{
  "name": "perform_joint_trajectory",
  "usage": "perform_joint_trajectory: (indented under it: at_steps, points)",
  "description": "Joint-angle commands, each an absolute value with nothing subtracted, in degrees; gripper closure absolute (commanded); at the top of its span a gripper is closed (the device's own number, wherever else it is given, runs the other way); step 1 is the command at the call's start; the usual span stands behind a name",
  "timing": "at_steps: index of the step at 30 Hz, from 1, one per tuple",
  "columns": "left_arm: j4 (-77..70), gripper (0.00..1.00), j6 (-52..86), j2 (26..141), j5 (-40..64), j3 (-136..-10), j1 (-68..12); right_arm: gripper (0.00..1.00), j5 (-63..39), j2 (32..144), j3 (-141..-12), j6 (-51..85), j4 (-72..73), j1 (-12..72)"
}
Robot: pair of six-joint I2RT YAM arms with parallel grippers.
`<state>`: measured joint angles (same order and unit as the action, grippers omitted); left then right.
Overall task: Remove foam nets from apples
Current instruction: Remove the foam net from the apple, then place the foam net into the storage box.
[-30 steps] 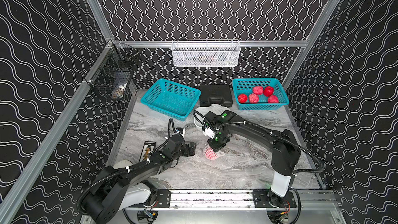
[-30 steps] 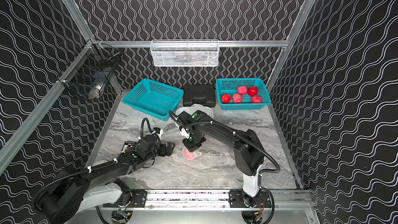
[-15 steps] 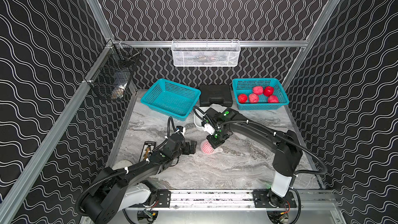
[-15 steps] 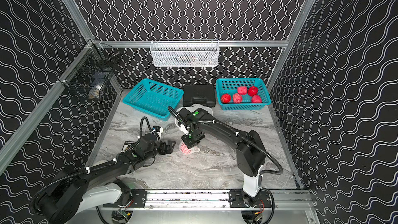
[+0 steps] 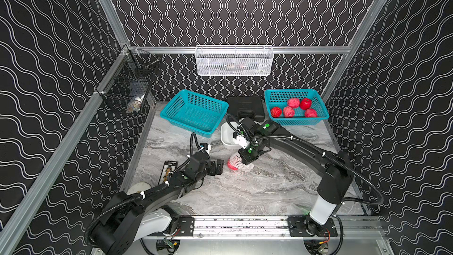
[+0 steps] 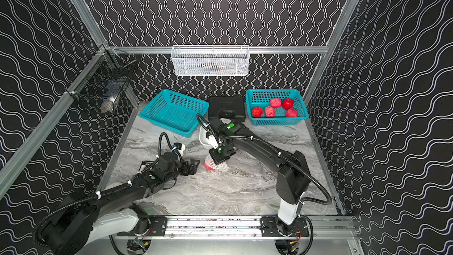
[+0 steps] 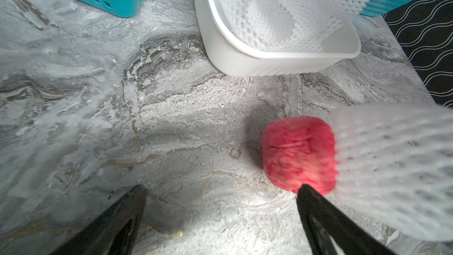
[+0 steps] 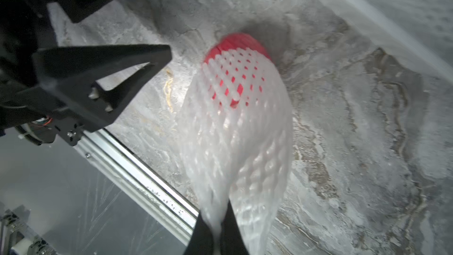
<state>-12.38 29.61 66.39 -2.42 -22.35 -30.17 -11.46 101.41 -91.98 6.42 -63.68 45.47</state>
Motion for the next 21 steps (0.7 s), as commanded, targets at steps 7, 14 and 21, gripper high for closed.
perform_joint_trajectory:
  at_steps: [7, 14, 21]
  points:
    - [-12.5, 0.01, 28.7, 63.5, -5.7, -22.3, -30.0, 1.0, -22.0, 94.3, -90.5, 8.1, -50.6, 38.8]
    - [-11.9, 0.09, 25.4, 57.3, -9.3, -27.6, -29.8, 1.0, -26.4, 99.2, -91.5, 14.0, -32.1, 31.9]
    - [-9.9, 0.23, 19.3, 68.0, -9.3, -42.9, -29.6, 1.0, -29.5, 110.1, -97.4, 16.4, -28.8, 26.8]
